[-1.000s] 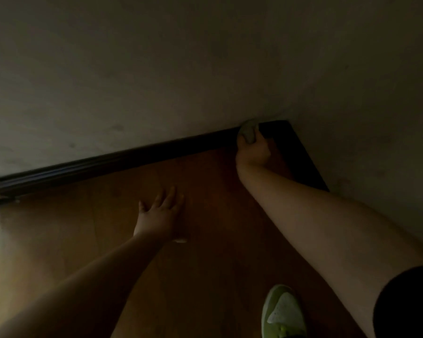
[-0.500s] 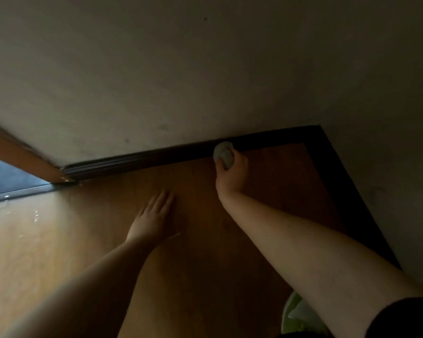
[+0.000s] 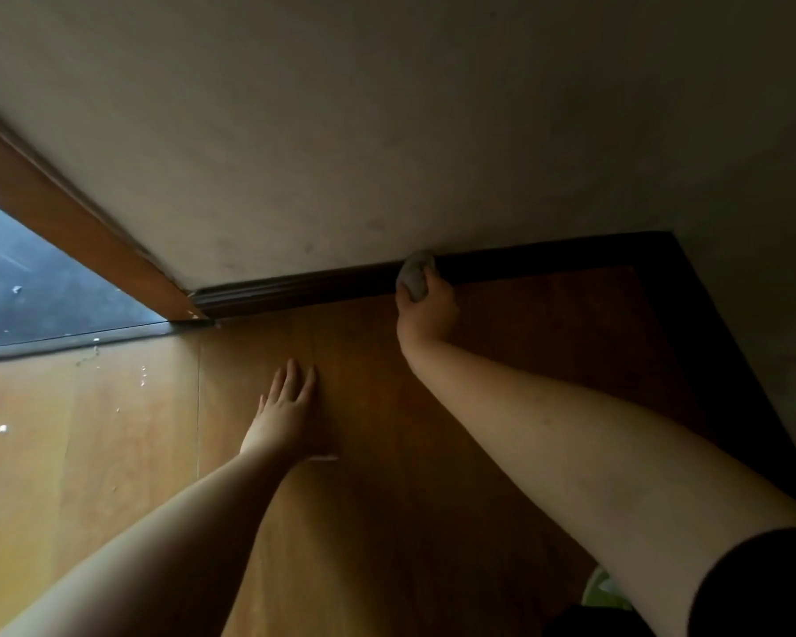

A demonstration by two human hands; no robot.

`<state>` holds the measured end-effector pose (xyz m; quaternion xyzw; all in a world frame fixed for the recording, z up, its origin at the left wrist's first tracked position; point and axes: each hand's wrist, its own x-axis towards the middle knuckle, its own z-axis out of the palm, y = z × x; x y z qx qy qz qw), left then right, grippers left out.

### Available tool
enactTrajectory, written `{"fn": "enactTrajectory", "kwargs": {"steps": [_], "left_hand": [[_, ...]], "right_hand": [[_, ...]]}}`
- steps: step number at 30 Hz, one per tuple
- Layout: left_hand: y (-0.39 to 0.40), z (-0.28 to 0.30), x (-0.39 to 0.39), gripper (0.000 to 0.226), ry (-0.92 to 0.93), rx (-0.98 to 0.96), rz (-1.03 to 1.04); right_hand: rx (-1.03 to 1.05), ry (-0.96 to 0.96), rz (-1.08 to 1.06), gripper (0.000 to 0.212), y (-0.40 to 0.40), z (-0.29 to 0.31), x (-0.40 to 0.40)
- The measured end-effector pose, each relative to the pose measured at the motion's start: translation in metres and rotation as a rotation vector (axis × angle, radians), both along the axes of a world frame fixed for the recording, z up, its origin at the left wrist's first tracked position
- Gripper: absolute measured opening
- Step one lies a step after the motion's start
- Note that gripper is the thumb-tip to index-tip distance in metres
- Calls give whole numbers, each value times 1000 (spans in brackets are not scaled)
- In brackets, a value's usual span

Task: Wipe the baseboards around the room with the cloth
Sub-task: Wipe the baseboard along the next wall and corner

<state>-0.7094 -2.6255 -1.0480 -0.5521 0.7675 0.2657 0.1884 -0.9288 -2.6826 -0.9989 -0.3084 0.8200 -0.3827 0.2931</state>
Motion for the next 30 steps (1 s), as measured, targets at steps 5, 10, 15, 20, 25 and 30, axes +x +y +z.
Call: {"fn": "enactTrajectory", "kwargs": {"steps": [5,10,15,20,25,30], "left_hand": [[0,0,-4,142,-6,-18,-14],[-1,1,-4,142,-15,-14,-15],[0,1,-3,143,-1,-31,0],[0,1,-5,143,19,-31,25],[0,-1,-4,143,27,-23,30],[0,-4,-2,144,22,-22,18]], "right_hand": [[-17,-28,71,52,4,1,4],[-54,139,-104,47,17,-5,-47],[-35,54,-409,46,5,4,-102],[-104,28,-407,46,-9,12,-72],[-121,13,-298,41,-18,15,-16],[-141,-5,-129,36,-15,6,19]]}}
